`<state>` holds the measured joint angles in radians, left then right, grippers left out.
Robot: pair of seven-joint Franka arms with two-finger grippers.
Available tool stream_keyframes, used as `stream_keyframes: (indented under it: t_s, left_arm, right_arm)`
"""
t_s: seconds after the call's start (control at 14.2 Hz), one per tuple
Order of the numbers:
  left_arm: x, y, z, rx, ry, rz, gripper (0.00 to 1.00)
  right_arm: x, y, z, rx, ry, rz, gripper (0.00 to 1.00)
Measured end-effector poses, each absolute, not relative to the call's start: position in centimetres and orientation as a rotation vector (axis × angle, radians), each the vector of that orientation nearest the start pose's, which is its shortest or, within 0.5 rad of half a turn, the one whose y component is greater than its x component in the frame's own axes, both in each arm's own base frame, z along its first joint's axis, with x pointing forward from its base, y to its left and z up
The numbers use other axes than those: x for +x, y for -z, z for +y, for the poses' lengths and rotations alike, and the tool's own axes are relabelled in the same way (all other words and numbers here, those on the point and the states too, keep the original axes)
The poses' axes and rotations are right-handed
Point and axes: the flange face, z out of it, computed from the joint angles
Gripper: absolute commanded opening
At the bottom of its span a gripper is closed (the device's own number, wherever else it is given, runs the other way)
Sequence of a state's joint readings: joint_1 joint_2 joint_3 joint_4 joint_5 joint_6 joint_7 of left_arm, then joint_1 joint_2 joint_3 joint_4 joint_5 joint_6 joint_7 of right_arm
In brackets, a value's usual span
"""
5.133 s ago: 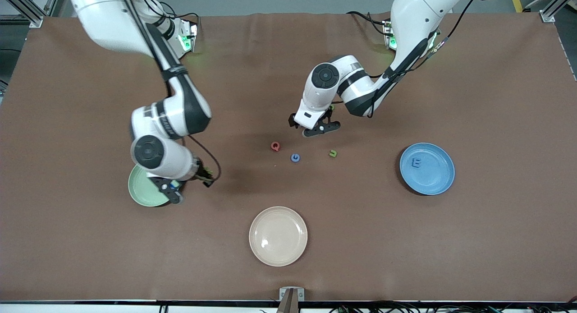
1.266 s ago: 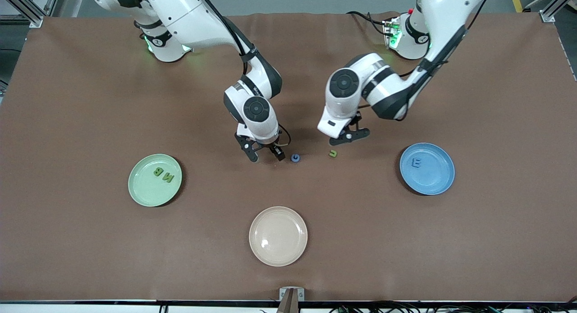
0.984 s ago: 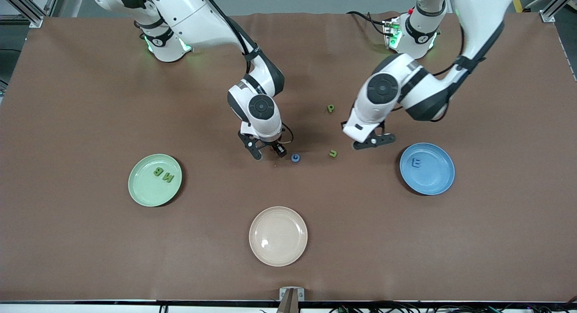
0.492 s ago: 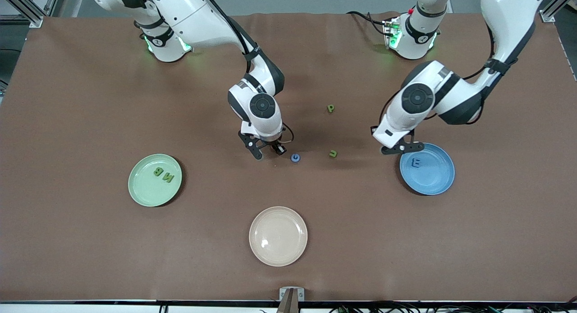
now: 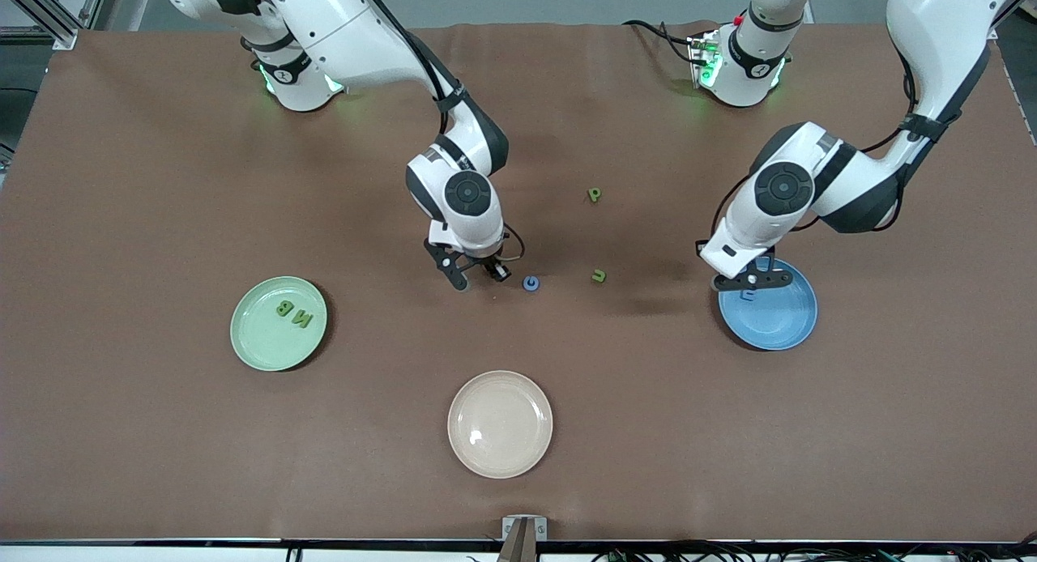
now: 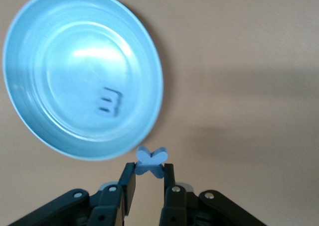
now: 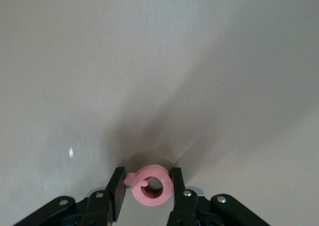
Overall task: Sort upper and lower case letters into plates
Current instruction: 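Release the x on the blue plate while the right gripper carries a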
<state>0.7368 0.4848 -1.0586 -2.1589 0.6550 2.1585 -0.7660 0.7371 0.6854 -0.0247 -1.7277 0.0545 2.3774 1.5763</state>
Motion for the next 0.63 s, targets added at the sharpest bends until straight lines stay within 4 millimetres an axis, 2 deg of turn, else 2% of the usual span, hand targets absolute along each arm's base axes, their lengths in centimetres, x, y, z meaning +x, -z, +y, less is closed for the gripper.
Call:
stream_keyframes:
  t_s: [0.07, 0.21, 0.42, 0.49, 0.63]
  left_arm:
    - [52.5, -25.6, -13.5, -2.989, -0.121, -0.056, 0.04]
    - [53.5, -24.8, -11.3, -2.994, -0.123, -0.051, 0.05]
    - [55.2, -24.5, -7.9, -3.009, -0.118, -0.036, 0.05]
    - [55.7, -24.3, -6.9, -3.016, -0.118, -0.033, 0.05]
    - [56.3, -23.4, -5.1, -3.039, -0.114, -0.041, 0.05]
  right_arm:
    - [51.7, -19.2, 41.9, -2.883, -0.063, 1.345, 0.0]
    - [55.1, -22.5, 37.4, -2.939, -0.095, 1.259, 0.0]
    - [59.1, -27.4, 28.8, -2.995, -0.129, 1.095, 0.0]
    - [60.0, -28.1, 25.4, -3.01, -0.137, 1.034, 0.0]
    - [61.1, -28.2, 18.9, -3.041, -0.165, 0.923, 0.0]
